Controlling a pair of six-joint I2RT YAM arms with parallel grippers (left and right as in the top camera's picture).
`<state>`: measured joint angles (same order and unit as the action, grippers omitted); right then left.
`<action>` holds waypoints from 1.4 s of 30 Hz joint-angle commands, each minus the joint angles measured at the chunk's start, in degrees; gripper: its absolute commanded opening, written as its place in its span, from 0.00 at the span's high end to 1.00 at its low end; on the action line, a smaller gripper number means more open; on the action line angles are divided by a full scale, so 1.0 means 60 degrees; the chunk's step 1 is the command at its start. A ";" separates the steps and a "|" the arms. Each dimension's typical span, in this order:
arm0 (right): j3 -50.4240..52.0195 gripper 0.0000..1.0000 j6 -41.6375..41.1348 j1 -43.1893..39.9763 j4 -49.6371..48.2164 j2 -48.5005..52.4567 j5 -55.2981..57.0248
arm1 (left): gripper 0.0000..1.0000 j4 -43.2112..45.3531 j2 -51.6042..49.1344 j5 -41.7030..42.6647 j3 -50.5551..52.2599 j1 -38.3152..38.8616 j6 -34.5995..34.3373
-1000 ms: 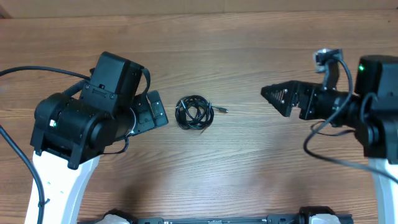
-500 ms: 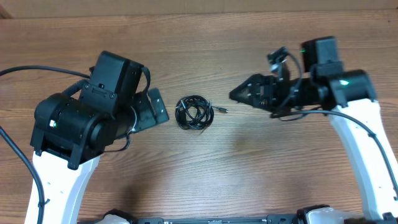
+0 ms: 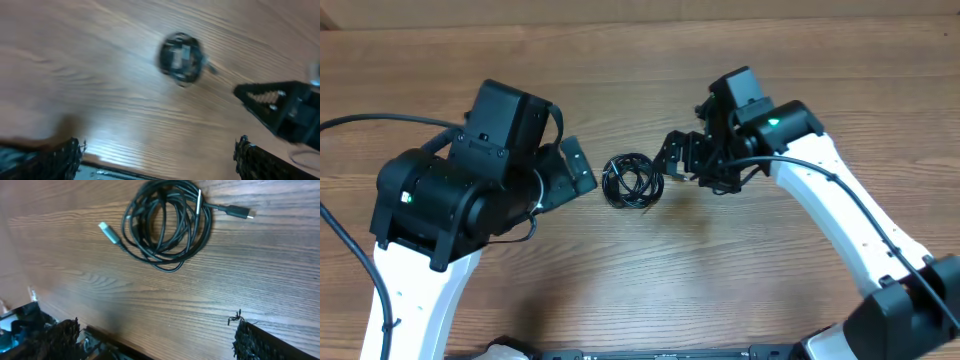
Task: Untangle cables
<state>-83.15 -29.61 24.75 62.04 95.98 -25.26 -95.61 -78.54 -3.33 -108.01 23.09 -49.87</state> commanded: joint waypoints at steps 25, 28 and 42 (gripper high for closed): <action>-0.0259 0.11 0.2488 0.2481 -0.1851 0.1508 0.2138 | 0.00 -0.0127 -0.0965 0.0692 0.0047 -0.1767 0.2404; -0.0259 0.11 0.2492 0.2481 -0.2113 0.1526 0.2310 | 0.00 -0.0175 -0.1075 0.1133 0.0047 -0.2160 0.2845; 0.0004 0.29 0.3249 0.2481 -0.2739 0.1832 0.2532 | 0.01 -0.0164 -0.1100 0.1198 0.0047 -0.2310 0.2852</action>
<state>-83.20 -11.53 39.46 46.68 106.67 -10.81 -96.49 -85.03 3.07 -107.96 9.61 -34.04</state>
